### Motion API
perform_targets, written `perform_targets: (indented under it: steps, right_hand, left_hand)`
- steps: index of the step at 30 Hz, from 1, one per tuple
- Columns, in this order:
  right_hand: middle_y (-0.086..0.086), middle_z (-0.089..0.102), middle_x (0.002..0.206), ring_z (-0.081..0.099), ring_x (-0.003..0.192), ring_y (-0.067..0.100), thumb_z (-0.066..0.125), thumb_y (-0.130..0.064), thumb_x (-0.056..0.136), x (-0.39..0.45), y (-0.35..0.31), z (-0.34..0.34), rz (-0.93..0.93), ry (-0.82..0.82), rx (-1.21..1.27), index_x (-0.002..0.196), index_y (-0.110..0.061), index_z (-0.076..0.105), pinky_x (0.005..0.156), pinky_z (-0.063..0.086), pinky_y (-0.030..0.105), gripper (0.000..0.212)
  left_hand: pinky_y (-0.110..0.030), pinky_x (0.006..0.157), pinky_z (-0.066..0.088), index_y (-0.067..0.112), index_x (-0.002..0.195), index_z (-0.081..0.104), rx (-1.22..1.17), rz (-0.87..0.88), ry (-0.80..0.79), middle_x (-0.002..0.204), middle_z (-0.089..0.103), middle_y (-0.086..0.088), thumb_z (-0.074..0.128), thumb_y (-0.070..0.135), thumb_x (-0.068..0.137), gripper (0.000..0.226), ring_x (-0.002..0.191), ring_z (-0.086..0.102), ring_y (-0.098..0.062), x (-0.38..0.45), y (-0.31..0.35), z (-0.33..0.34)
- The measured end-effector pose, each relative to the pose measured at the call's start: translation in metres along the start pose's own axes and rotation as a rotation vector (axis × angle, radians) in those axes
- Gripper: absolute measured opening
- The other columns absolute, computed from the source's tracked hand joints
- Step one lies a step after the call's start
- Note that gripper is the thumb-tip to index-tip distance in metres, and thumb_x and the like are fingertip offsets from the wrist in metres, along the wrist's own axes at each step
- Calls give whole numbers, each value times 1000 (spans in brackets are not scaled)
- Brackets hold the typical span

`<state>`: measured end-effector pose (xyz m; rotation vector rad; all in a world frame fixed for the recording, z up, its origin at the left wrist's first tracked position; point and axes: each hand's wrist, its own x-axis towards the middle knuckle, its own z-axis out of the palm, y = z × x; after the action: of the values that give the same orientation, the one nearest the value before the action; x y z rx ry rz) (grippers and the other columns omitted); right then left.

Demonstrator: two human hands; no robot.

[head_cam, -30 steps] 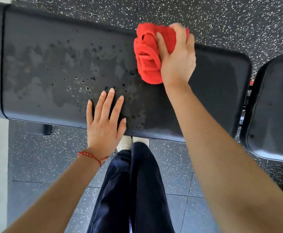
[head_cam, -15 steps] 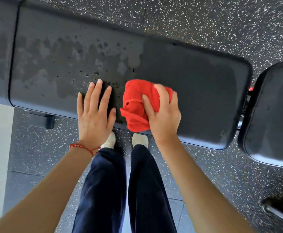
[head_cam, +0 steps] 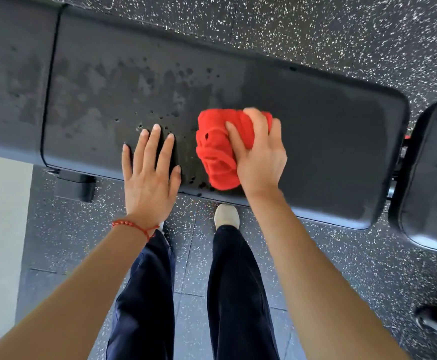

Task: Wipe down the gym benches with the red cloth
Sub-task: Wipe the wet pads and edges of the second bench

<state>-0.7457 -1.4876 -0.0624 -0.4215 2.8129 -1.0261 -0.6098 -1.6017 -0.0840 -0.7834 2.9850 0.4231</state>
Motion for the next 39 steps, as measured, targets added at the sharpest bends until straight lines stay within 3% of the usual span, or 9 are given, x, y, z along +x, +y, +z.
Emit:
perform_targets:
  steps: [9, 17, 25, 33, 39]
  right_hand:
    - [11, 58, 107, 60, 87, 31, 53, -47, 87, 75, -31, 36, 90, 183, -25, 120, -20, 56, 63, 38, 32, 42]
    - [15, 59, 99, 61, 80, 34, 63, -36, 83, -5, -30, 31, 45, 48, 5, 113, -13, 62, 62, 47, 35, 37]
    - [14, 61, 89, 64, 69, 27, 57, -41, 81, -71, -35, 33, -15, 1, -31, 102, -10, 66, 52, 48, 26, 38]
    - [17, 59, 93, 60, 72, 38, 62, -40, 83, 9, -69, 57, 36, 78, -53, 107, -14, 65, 54, 46, 36, 36]
    - [13, 58, 103, 59, 85, 35, 54, -46, 87, 67, -84, 80, 64, 139, -90, 117, -19, 58, 63, 38, 33, 40]
  left_hand:
    - [-55, 109, 17, 6, 137, 43, -16, 15, -18, 146, 35, -18, 37, 28, 92, 51, 135, 31, -36, 1, -4, -1]
    - [-55, 109, 18, 6, 140, 38, -37, 9, -3, 148, 32, -18, 41, 28, 89, 55, 136, 27, -35, -1, -31, -14]
    - [-57, 108, 16, 8, 141, 37, -1, -18, -18, 149, 30, -18, 40, 28, 90, 54, 137, 24, -36, 19, -74, -25]
    - [-59, 107, 19, 7, 138, 42, 6, -1, -73, 146, 34, -20, 37, 29, 90, 54, 134, 30, -39, 26, -79, -27]
    - [-59, 107, 20, 8, 139, 42, 0, 12, -85, 147, 34, -19, 37, 30, 90, 54, 135, 31, -38, 26, -81, -30]
